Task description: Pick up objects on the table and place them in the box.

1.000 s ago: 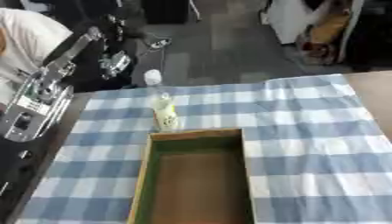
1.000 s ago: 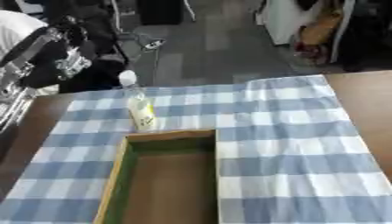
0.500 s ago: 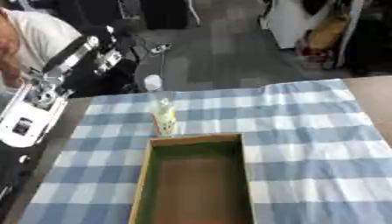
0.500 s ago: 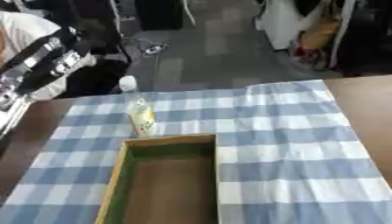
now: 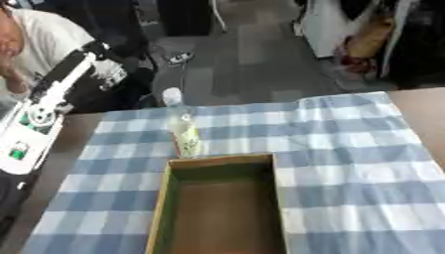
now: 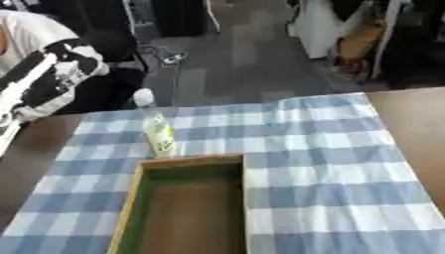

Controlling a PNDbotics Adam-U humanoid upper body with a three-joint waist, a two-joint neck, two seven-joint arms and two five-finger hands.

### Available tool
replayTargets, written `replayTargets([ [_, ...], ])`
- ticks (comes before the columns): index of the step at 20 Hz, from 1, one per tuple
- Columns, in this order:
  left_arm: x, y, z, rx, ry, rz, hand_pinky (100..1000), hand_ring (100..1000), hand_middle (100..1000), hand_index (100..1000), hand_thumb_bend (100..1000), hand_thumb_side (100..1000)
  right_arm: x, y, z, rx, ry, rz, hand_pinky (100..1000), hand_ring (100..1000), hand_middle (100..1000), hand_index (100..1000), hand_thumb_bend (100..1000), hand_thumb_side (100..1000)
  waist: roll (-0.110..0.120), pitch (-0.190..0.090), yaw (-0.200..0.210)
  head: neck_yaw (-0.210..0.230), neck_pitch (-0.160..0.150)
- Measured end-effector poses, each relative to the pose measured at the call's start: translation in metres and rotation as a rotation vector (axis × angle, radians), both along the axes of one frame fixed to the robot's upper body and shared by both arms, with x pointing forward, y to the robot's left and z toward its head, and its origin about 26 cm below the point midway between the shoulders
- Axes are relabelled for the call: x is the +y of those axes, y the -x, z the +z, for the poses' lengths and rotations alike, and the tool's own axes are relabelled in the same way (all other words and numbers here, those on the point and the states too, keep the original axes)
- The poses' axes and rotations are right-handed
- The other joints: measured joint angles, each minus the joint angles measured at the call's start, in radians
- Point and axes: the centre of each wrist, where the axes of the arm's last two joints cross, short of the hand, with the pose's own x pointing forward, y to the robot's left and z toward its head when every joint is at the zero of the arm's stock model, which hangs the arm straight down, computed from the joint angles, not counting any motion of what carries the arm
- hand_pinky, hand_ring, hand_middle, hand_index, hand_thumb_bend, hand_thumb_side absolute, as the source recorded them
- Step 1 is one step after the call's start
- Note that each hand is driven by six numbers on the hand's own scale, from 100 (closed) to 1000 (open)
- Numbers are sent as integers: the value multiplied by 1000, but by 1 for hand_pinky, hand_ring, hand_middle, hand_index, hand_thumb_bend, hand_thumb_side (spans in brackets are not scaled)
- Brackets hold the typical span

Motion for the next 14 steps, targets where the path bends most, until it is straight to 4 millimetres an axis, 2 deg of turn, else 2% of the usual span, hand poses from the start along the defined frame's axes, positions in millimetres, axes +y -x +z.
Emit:
replayTargets([
  [5,10,0,-2,59,-53,26,917,819,926,941,1000,1000,0,0,0,1,1,0,399,494,559,640,100,845,0,0,0,7,16],
  [14,15,-2,-5,206,-169,-17,941,877,937,925,1000,1000,0,0,0,4,4,-1,399,494,560,641,100,845,1,0,-3,5,16],
])
